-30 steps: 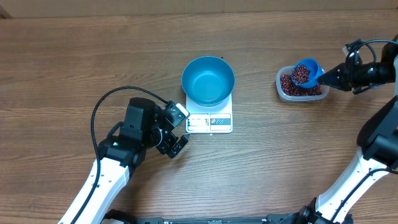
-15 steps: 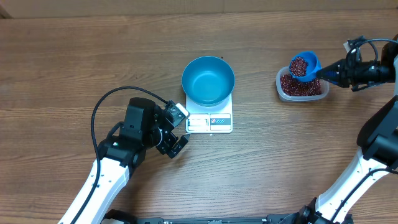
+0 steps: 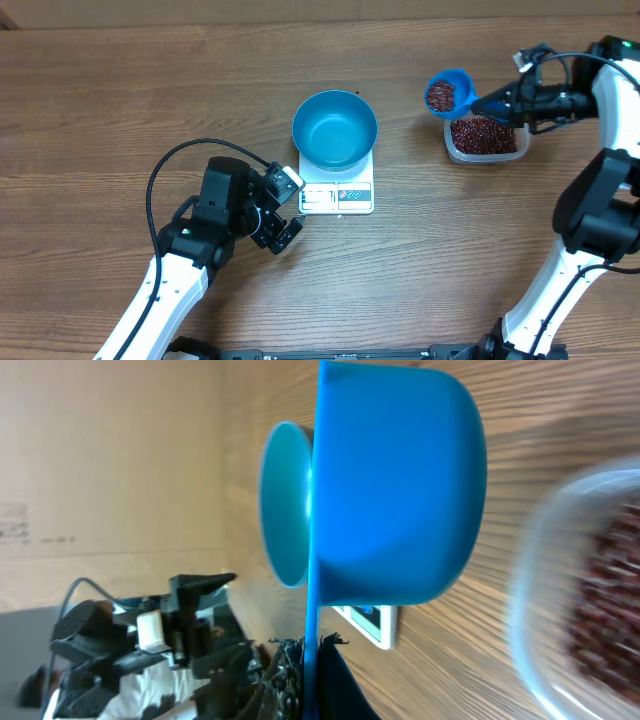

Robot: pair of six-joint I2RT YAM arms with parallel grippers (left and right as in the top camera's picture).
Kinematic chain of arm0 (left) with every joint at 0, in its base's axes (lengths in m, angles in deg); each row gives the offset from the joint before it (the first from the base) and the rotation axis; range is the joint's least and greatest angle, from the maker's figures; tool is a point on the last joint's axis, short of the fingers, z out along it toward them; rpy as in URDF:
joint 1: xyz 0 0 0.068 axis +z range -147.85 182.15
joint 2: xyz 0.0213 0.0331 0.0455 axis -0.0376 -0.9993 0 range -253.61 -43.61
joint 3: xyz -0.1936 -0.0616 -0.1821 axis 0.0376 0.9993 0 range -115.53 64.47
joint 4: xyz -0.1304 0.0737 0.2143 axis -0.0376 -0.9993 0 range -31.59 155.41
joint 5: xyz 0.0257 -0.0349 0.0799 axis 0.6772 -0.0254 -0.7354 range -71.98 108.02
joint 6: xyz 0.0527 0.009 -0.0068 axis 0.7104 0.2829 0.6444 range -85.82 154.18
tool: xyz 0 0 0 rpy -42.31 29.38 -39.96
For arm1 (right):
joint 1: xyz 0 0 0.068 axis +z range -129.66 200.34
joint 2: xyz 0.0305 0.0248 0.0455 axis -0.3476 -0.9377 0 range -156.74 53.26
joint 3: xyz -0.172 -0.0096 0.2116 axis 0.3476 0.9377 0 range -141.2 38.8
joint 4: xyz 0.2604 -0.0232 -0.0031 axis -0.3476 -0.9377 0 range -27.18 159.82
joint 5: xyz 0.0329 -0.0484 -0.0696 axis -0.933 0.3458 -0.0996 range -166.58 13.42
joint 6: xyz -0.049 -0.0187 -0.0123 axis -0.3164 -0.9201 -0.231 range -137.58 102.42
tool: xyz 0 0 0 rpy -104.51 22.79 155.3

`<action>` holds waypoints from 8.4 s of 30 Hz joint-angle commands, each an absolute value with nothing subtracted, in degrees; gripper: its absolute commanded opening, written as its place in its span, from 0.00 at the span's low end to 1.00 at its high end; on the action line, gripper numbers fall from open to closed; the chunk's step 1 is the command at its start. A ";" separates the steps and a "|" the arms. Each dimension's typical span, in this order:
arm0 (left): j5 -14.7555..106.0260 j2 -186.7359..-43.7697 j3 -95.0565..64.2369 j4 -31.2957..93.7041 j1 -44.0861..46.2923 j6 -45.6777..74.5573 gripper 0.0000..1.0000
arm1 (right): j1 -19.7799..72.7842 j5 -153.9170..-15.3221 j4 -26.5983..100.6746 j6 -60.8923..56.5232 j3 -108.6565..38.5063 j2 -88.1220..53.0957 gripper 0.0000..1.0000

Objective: Scoop item into bowl and weigh 150g on scale
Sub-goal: 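Carry the filled scoop left over the teal bowl with the right gripper, then tip the scoop with the right gripper to pour beans into the bowl, then move the empty scoop back right into the bean tub, then scoop more red beans and lift the scoop from the tub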

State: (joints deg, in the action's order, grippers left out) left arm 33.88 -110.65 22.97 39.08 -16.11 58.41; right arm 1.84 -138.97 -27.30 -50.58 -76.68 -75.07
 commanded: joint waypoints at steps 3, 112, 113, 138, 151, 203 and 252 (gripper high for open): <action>33.94 -111.11 23.28 39.11 -15.87 59.48 1.00 | 5.60 -144.02 -27.28 -50.16 -76.57 -71.23 0.04; 33.94 -111.11 23.28 39.11 -15.87 59.48 1.00 | 61.94 -50.01 -4.17 -19.87 -82.47 -62.99 0.04; 33.94 -111.11 23.28 39.08 -15.87 59.48 1.00 | 61.97 -50.10 -4.15 -19.87 -82.47 -62.99 0.04; 33.94 -111.11 23.28 39.11 -15.87 59.48 1.00 | 35.34 -75.01 -11.19 -25.81 -82.47 -46.09 0.04; 33.94 -111.11 23.28 39.08 -15.87 59.48 0.99 | 19.85 -73.61 -13.18 -26.88 -70.54 -49.19 0.04; 33.94 -111.11 23.28 39.08 -15.87 59.48 1.00 | 20.20 -69.13 5.55 -28.41 -47.76 -50.51 0.04; 33.94 -111.11 23.28 39.08 -15.87 59.48 1.00 | -1.05 -110.90 3.48 -29.00 -47.96 -50.48 0.04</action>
State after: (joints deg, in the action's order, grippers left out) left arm 33.88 -110.65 22.97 39.11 -16.11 58.41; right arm 0.98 -107.89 3.61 -29.18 -48.27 -50.42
